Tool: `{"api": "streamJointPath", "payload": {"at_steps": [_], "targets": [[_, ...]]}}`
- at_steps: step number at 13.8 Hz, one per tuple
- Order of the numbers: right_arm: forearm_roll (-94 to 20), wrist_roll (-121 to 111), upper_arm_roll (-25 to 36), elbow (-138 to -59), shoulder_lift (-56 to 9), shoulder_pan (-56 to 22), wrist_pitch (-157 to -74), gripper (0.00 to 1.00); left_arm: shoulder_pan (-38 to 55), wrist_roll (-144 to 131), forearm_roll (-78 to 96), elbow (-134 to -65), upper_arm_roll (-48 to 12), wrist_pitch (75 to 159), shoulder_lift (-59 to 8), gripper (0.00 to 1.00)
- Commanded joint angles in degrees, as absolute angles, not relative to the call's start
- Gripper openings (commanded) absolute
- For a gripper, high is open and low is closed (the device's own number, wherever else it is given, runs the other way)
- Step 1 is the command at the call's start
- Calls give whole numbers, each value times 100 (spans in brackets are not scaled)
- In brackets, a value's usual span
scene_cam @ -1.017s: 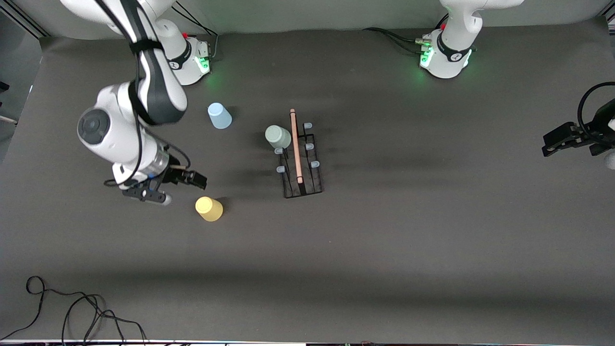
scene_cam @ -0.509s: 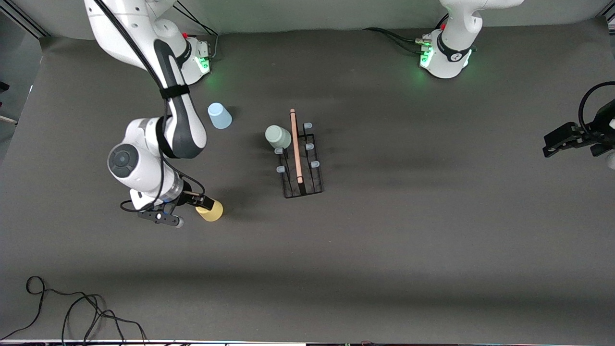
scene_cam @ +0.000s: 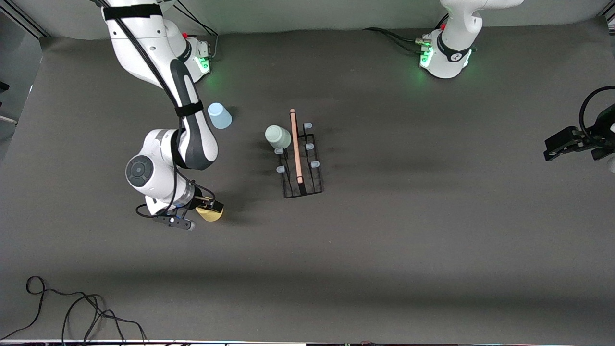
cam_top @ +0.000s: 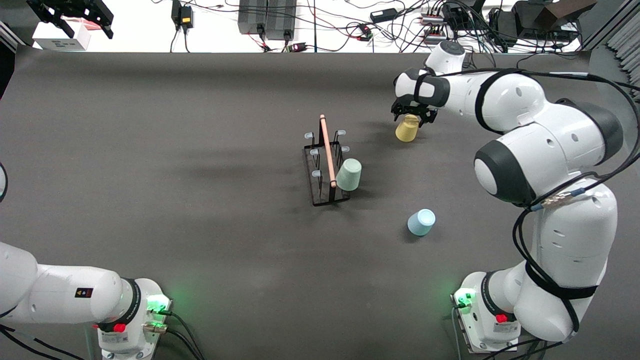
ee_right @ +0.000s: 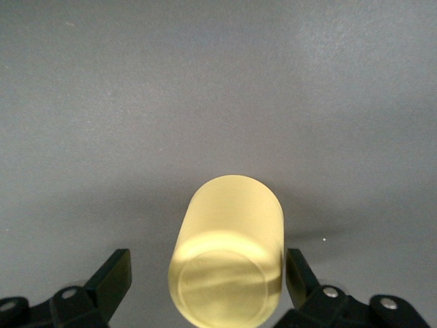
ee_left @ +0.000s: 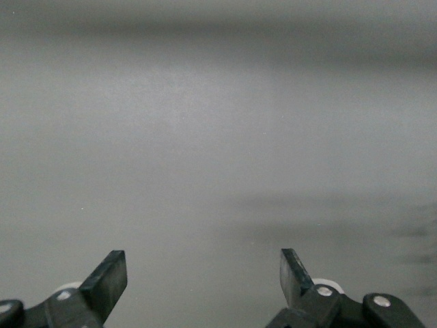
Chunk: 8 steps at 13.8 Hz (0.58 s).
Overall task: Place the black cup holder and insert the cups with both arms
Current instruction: 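Release the green cup and move the right gripper to the yellow cup, then grasp the yellow cup with the right gripper and lift it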
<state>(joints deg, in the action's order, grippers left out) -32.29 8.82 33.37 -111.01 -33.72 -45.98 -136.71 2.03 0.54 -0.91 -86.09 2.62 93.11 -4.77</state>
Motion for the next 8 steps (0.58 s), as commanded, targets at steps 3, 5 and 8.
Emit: {"api": "streamJointPath", "payload": {"at_steps": [3,5,8], "targets": [[-3419,642,3340,-11074,-3437,-4641,-13729,0,193,132,123,-8508,281,9361,-501,100],[-3410,737,3375,-11066,-3227,-4737,-13606,0,193,132,88,-8508,281,9290,-501,100],[-3305,1367,3410,-11048,-2726,-4807,-13255,0,193,132,53,-8508,281,9273,-510,100]]}}
